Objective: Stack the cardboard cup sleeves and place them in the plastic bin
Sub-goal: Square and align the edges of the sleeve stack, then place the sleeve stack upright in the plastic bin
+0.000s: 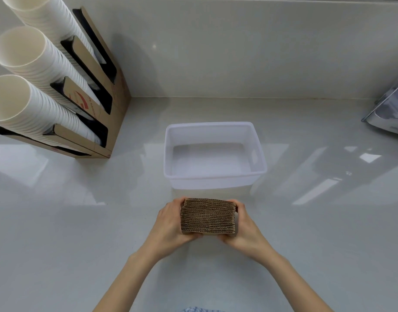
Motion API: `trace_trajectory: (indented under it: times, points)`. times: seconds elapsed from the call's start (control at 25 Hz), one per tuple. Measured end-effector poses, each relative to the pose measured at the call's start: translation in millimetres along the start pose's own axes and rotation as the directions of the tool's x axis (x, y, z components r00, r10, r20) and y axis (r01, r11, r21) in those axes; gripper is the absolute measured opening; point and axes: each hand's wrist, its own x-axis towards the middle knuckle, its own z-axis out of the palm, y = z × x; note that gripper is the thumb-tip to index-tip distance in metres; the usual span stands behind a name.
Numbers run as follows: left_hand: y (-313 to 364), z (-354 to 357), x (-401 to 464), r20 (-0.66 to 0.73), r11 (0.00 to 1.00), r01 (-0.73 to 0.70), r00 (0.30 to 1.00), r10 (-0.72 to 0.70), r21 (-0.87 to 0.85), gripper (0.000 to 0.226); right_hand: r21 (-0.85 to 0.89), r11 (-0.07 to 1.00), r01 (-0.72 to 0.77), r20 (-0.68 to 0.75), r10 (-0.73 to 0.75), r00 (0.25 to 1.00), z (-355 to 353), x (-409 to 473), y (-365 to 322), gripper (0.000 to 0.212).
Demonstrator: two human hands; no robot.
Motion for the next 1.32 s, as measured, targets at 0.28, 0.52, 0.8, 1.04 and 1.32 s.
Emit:
trace_trajectory:
  times: [0.28, 0.52, 0.8, 1.04, 1.32]
  points:
    - [-16.3, -0.3, 2.3, 0.245, 0.999, 0.052, 0.968, -0.05, -0.002, 0.108, -0.078, 0.996, -0.049, 0.095, 0.056, 0.994, -4.0, 4.1, 3.3, 0.093]
    - [-23.3, 3.7, 0.6, 0.166, 0.995, 0.074, 0.984, -0.061, -0.074, 0.067, -0.047, 0.999, -0.016, 0.034, 0.018, 0.999, -7.7, -3.4, -13.8, 0.057]
    - [-16.9, -0.8, -1.1, 0.2, 0.966, 0.133, 0.976, -0.089, -0.22, 0.059, 0.125, 0.987, -0.099, 0.105, 0.086, 0.991, -17.3, -7.1, -17.0, 0.059]
    - [14.0, -21.5, 1.4, 0.256, 0.874, 0.203, 0.962, -0.094, -0.441, 0.059, 0.473, 0.868, -0.155, 0.18, 0.077, 0.981, -43.3, -6.7, -37.2, 0.069]
    - [40.8, -24.9, 16.0, 0.102, 0.732, 0.189, 0.981, -0.162, -0.655, 0.086, 0.695, 0.71, -0.112, 0.033, 0.124, 0.992, -49.5, 17.3, -68.9, 0.102]
